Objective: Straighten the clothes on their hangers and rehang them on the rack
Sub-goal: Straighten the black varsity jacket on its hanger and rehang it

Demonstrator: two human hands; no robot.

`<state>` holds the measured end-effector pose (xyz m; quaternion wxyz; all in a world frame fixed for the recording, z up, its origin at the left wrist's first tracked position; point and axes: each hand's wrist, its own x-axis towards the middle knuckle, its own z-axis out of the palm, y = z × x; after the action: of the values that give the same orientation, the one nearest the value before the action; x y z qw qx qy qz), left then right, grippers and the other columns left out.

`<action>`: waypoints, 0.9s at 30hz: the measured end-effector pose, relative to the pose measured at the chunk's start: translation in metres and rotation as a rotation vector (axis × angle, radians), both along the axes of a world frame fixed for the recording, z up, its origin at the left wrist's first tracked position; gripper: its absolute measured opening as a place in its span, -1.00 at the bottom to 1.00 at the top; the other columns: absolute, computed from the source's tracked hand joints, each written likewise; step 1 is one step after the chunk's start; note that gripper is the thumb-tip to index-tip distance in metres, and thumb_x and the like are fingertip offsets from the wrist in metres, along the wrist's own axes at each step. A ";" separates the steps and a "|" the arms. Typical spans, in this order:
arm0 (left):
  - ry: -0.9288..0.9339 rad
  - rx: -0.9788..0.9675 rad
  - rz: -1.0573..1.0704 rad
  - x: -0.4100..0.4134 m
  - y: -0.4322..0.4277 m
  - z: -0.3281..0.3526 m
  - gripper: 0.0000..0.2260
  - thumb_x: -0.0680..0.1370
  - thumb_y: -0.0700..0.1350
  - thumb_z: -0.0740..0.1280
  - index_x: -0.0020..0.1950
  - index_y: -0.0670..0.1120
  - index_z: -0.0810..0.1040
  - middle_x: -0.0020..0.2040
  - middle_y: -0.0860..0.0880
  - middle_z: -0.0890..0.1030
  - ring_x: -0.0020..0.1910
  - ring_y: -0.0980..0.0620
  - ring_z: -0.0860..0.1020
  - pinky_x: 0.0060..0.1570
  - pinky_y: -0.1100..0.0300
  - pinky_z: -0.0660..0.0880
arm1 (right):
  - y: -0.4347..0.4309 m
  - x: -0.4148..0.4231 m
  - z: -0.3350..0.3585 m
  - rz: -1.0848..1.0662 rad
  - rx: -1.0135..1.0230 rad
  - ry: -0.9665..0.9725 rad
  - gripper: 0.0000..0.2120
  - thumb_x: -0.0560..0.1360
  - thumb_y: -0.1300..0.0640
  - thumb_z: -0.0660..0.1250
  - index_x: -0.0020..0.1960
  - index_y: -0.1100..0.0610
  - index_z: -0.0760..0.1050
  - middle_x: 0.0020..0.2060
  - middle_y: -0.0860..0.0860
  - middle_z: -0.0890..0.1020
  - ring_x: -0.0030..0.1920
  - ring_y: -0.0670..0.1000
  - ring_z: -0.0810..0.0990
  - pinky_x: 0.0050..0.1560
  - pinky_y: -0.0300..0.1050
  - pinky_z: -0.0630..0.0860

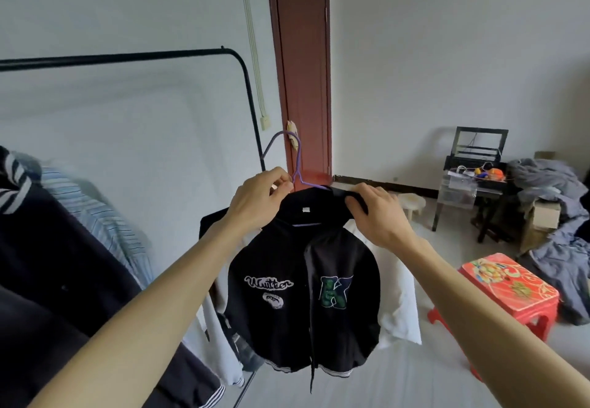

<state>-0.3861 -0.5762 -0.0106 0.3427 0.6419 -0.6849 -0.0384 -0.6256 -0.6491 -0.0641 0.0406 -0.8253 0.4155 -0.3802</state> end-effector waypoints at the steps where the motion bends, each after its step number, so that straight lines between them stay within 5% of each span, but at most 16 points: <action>1: -0.003 0.024 -0.009 0.001 0.003 0.001 -0.88 0.62 0.05 0.20 -0.02 0.10 0.51 -0.03 0.15 0.57 -0.11 0.13 0.56 -0.05 0.06 0.55 | 0.003 0.005 0.000 0.021 -0.003 0.023 -0.85 0.60 -0.01 0.19 0.05 0.02 0.48 -0.09 -0.08 0.61 0.01 0.08 0.54 0.03 0.04 0.42; 10: 0.064 0.055 0.032 0.003 0.024 0.008 -0.87 0.62 -0.01 0.20 -0.03 0.02 0.51 -0.04 0.09 0.60 -0.09 0.04 0.57 -0.06 0.10 0.51 | 0.015 0.027 0.004 0.147 0.072 -0.049 -0.85 0.62 0.03 0.21 0.02 0.05 0.52 -0.23 -0.14 0.53 -0.24 -0.05 0.44 -0.27 -0.25 0.26; 15: 0.047 0.072 0.023 -0.001 0.030 0.022 -0.87 0.62 -0.02 0.21 0.00 0.00 0.54 -0.02 0.08 0.60 -0.09 0.02 0.57 -0.07 0.13 0.48 | 0.016 0.029 0.013 0.182 0.111 -0.053 -0.84 0.63 0.01 0.19 0.00 0.02 0.52 -0.18 -0.10 0.61 -0.18 -0.03 0.53 -0.21 -0.21 0.39; 21: 0.149 0.109 0.055 0.020 0.042 0.025 -0.88 0.57 0.14 0.28 0.02 0.18 0.58 -0.06 0.19 0.65 -0.06 0.21 0.59 -0.03 0.28 0.49 | 0.009 0.010 0.019 0.098 0.117 -0.237 -0.90 0.59 0.06 0.28 0.00 0.02 0.56 -0.22 -0.12 0.63 -0.16 -0.01 0.57 -0.03 -0.09 0.45; 27: 0.235 -0.028 0.082 0.016 0.037 0.019 -0.83 0.56 0.09 0.34 0.00 0.10 0.70 -0.09 0.24 0.69 -0.05 0.30 0.59 -0.02 0.35 0.47 | 0.005 -0.008 0.039 0.149 0.227 -0.205 -0.86 0.59 0.03 0.26 0.07 -0.14 0.57 -0.21 -0.27 0.62 -0.11 -0.19 0.58 -0.09 -0.25 0.44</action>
<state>-0.3699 -0.5395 0.0081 0.4308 0.6555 -0.6138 -0.0897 -0.6337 -0.6438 -0.0253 0.2039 -0.8008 0.3871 -0.4091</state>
